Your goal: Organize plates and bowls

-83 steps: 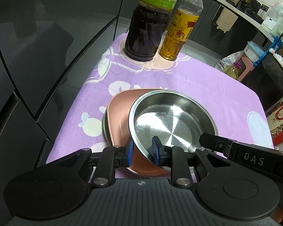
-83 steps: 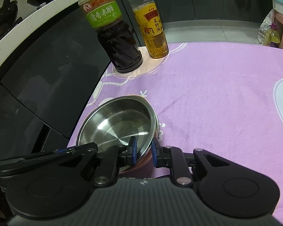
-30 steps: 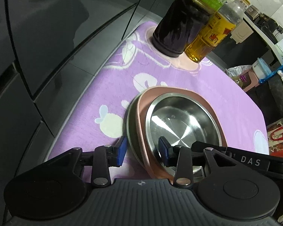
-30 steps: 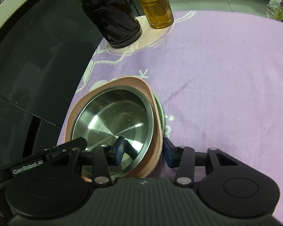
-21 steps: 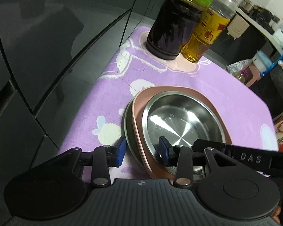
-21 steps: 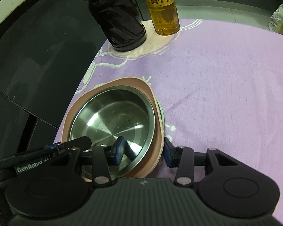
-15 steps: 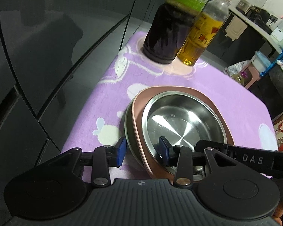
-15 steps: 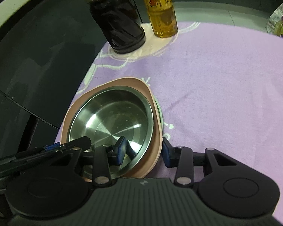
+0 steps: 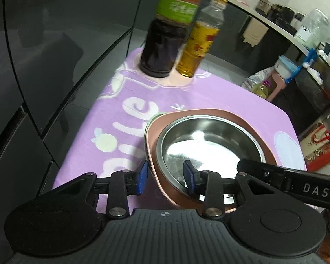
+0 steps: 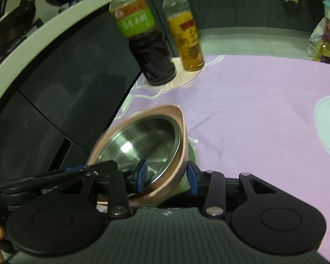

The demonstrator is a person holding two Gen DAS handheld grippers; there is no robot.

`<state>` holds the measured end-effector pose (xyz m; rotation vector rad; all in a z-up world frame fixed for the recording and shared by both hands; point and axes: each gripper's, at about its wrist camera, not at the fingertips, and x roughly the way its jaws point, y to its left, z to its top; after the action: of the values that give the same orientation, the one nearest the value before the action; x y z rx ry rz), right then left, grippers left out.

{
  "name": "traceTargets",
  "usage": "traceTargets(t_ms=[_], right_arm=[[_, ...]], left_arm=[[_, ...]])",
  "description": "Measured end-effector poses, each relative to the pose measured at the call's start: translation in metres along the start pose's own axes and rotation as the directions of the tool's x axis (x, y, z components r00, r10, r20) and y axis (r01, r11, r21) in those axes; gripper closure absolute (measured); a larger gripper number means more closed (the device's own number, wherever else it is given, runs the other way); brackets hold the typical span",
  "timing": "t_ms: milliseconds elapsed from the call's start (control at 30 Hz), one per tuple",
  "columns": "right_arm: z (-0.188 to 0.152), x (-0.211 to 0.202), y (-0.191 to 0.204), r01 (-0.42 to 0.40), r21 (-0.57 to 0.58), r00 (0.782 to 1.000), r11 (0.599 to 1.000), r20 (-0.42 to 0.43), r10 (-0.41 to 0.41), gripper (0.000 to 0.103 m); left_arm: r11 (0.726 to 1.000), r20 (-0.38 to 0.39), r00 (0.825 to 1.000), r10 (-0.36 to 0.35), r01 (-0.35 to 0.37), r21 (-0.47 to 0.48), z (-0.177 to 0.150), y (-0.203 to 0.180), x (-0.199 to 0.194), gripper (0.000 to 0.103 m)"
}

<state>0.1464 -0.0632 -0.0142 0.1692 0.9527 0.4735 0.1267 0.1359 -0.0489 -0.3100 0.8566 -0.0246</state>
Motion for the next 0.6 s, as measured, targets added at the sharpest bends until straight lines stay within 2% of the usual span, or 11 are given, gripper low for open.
traceTargets(t_ms=[100, 200, 233, 300, 400, 500, 600], right_arm=[[-0.006, -0.011, -0.003, 0.013, 0.003, 1.0, 1.0, 0.012, -0.013, 0.076], [-0.005, -0.003, -0.009, -0.004, 0.022, 1.0, 1.0, -0.013, 0.005, 0.076], [-0.003, 0.003, -0.011, -0.004, 0.032, 1.0, 0.999, -0.02, 0.004, 0.077], [0.001, 0.012, -0.009, 0.004, 0.043, 1.0, 0.999, -0.017, -0.003, 0.08], [0.007, 0.023, 0.002, 0.011, -0.007, 1.0, 1.0, -0.006, -0.011, 0.085], [0.009, 0.034, 0.008, 0.039, -0.052, 0.999, 0.998, -0.009, -0.039, 0.085], [0.012, 0.048, 0.0, 0.082, -0.036, 0.996, 0.996, -0.033, -0.083, 0.085]], left_arm=[[1.0, -0.018, 1.0, 0.008, -0.008, 0.012, -0.004, -0.002, 0.006, 0.071], [0.998, -0.022, 1.0, 0.02, -0.021, -0.053, -0.003, 0.011, 0.017, 0.072], [0.998, -0.009, 1.0, 0.007, -0.007, -0.064, -0.002, 0.015, 0.019, 0.077], [0.997, 0.006, 1.0, -0.025, 0.025, -0.069, 0.002, 0.02, 0.019, 0.078], [0.996, 0.027, 0.998, -0.054, 0.056, -0.063, 0.008, 0.021, 0.02, 0.078], [0.999, 0.013, 1.0, -0.023, 0.024, -0.042, 0.009, 0.018, 0.028, 0.078], [0.998, 0.023, 1.0, 0.005, -0.003, -0.064, 0.007, 0.026, 0.028, 0.078]])
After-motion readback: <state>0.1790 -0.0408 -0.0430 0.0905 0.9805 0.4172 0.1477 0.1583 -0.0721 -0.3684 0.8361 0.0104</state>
